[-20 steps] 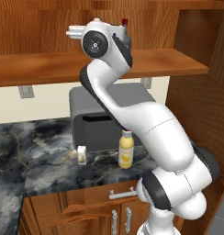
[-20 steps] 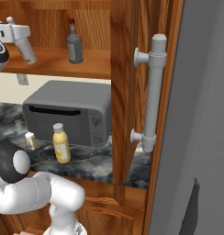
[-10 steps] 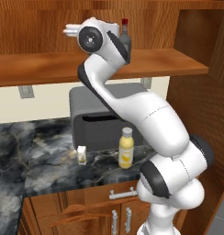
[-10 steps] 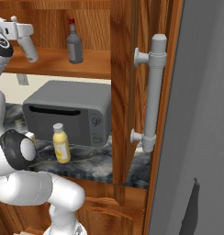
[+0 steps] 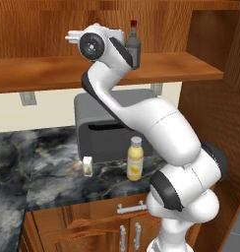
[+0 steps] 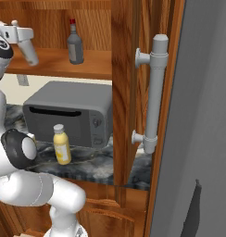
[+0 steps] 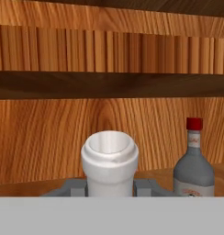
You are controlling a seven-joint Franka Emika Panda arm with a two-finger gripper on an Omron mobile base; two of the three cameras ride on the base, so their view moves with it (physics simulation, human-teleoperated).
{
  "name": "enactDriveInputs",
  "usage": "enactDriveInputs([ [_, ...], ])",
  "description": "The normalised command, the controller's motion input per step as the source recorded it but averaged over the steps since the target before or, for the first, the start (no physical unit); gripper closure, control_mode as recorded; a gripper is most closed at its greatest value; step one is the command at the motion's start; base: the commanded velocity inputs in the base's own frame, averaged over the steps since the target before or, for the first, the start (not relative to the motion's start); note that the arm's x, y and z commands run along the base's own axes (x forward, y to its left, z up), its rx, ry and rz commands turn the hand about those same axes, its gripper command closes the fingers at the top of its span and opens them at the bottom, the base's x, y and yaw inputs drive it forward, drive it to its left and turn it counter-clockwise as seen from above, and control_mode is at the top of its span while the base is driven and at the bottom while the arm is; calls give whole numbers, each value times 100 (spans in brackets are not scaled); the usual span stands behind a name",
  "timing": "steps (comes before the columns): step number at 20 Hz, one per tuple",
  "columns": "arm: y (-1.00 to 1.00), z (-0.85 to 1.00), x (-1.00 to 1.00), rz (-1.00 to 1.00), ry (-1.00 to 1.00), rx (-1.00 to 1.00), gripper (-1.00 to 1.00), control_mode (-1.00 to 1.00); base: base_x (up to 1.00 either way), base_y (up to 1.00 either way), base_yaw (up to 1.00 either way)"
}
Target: Sort all alcoholic drinks to one cabinet, and non-alcoholic drinks to the other.
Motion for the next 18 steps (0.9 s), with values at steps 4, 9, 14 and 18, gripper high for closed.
enactDriveInputs([
  [4, 0, -11, 14, 0, 0, 0, 100, -100, 0, 0, 0],
  [9, 0, -13, 18, 0, 0, 0, 100, -100, 0, 0, 0],
  [14, 0, -11, 22, 0, -1, 0, 100, -100, 0, 0, 0],
  [18, 0, -1, 28, 0, 0, 0, 100, -100, 0, 0, 0],
])
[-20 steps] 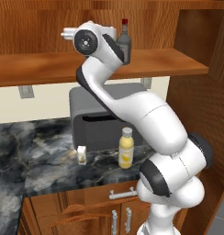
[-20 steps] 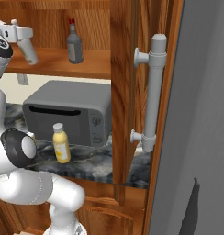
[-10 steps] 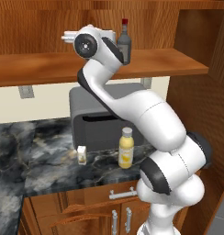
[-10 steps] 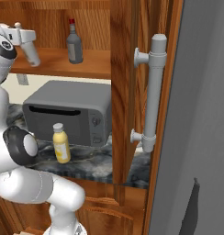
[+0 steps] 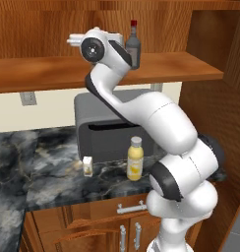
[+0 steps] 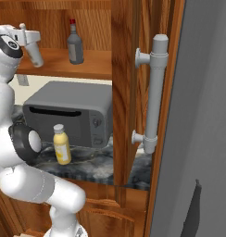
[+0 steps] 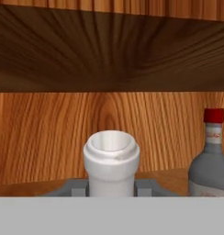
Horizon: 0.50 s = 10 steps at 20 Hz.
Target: Sort all alcoholic drinks to one cabinet, and non-alcoholic drinks to the other.
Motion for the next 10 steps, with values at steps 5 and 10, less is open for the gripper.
enactDriveInputs([
  [5, 0, 0, 29, 0, 0, 0, 100, -100, 0, 0, 0],
  [10, 0, -1, 28, 0, 0, 0, 100, -100, 0, 0, 0],
])
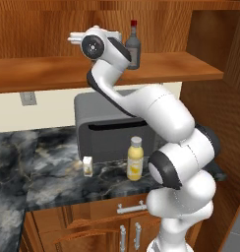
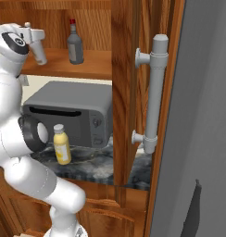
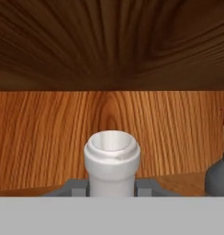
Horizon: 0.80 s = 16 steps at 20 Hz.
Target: Sort all alcoholic drinks to one cabinet, and non-alcoholic drinks to the other.
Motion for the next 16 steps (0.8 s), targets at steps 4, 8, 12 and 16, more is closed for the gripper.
enactDriveInputs([
  [4, 2, -5, 29, 0, 0, 0, 100, -100, 0, 0, 0],
  [8, 4, -11, 30, 0, 0, 0, 100, -100, 0, 0, 0],
  [12, 12, -18, 29, 0, 2, 0, 100, -100, 0, 0, 0],
  [16, 11, -25, 26, 0, 3, 0, 100, -100, 0, 0, 0],
])
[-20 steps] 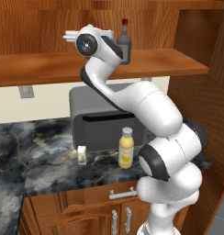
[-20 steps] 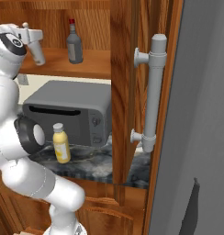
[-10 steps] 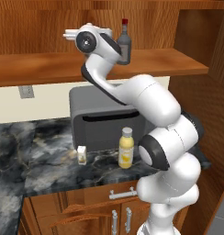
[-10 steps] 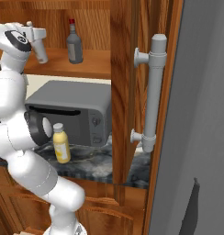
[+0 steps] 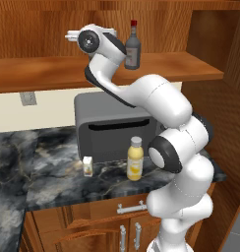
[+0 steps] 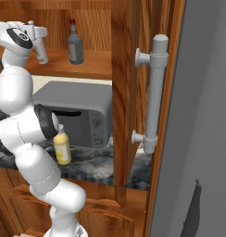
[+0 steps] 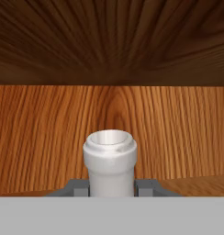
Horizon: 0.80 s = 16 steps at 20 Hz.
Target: Sort all alcoholic drinks to one cabinet, and non-alcoholic drinks to the other.
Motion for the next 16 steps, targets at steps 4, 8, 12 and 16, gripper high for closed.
enactDriveInputs([
  [4, 9, -25, 19, 0, 3, 0, 100, -100, 0, 0, 0],
  [8, 4, -14, 20, 0, 0, 0, -100, -100, 0, 0, 0],
  [12, 0, -1, 14, 0, 0, 0, -100, -100, 0, 0, 0],
  [16, 0, 0, 8, 1, 0, 0, -100, -100, 0, 0, 0],
])
